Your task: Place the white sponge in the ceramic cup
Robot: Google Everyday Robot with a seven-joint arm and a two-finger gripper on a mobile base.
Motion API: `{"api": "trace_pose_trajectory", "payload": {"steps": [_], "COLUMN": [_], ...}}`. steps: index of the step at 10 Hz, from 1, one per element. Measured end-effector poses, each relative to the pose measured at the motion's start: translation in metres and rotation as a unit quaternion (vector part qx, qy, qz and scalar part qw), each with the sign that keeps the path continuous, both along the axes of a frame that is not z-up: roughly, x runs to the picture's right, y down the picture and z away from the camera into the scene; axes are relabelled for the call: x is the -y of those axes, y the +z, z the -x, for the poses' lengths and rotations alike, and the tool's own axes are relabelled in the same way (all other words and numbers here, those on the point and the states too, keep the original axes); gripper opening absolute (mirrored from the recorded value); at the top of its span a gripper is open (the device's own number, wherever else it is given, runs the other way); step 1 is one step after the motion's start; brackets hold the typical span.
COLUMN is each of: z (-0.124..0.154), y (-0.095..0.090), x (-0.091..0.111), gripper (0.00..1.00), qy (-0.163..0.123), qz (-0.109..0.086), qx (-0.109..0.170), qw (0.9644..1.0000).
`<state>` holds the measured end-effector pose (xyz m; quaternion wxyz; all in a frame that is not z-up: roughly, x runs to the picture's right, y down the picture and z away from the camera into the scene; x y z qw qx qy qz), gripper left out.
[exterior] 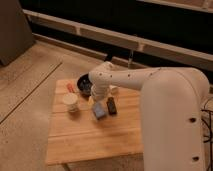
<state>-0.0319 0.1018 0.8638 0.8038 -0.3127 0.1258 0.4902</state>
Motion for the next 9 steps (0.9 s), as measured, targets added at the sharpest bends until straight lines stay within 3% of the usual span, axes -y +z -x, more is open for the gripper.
{"api": "trace_pose_trajectory", "payload": {"steps": [1,3,7,9], "z": [-0.007,-0.009,0.011,0.026], "y": [0.009,0.018,0.031,0.035], "x": [-0.007,-0.008,0.009,0.006], "gripper": [0.65,0.65,0.65,0.65], "qy": [0.005,0.004,-0.027,-0.034], "qz": [0.013,0.020,0.002,0.008], "qx": [-0.018,-0.029,-0.024,-0.018], "qw": [0.9997,0.9994,0.9993,0.9992]}}
